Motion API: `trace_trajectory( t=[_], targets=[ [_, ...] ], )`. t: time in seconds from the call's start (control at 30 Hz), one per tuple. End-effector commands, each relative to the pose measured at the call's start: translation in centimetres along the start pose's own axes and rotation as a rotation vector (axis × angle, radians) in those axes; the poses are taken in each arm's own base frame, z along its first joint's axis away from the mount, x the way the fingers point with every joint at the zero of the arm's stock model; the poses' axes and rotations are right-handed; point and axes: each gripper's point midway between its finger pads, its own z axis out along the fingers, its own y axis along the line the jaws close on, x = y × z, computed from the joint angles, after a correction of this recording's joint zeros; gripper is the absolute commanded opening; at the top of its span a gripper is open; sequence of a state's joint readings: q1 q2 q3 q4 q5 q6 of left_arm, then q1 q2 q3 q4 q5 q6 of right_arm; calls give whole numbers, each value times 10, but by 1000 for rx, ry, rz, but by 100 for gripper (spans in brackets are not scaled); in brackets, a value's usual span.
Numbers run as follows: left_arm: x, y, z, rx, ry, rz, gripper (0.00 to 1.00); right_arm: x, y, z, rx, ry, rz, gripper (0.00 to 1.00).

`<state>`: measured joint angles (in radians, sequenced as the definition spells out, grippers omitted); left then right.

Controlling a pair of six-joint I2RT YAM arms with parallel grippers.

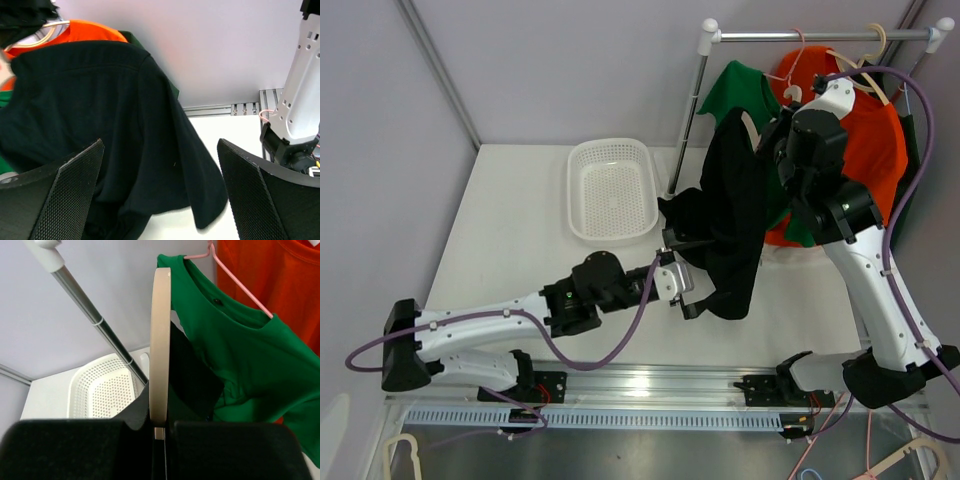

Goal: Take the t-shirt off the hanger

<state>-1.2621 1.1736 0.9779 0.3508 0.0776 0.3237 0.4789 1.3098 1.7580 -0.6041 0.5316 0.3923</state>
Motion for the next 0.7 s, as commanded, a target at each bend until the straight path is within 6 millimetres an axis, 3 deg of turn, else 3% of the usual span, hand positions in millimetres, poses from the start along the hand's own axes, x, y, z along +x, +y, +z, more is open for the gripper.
trace_trajectory(
  t=[0.0, 0.3, 0.37, 0.4, 0.5, 0.67],
  targets=[
    [-33, 0, 16, 3, -109, 10, 100, -37, 17, -16, -79, -103, 90, 0],
    [-4, -14, 49, -29, -57, -50, 96, -40, 28, -16, -114, -110, 87, 0],
    [14, -7, 55, -89, 1, -76, 82, -42, 31, -17, -120, -116, 86, 0],
    [11, -6, 59, -103, 1, -121, 78, -43, 32, -18, -125, -120, 87, 0],
    [26, -12, 64, -134, 44, -130, 63, -46, 33, -17, -125, -130, 82, 0],
    [34, 3, 62, -293, 71, -90, 15, -49, 36, -18, -132, -139, 81, 0]
  ],
)
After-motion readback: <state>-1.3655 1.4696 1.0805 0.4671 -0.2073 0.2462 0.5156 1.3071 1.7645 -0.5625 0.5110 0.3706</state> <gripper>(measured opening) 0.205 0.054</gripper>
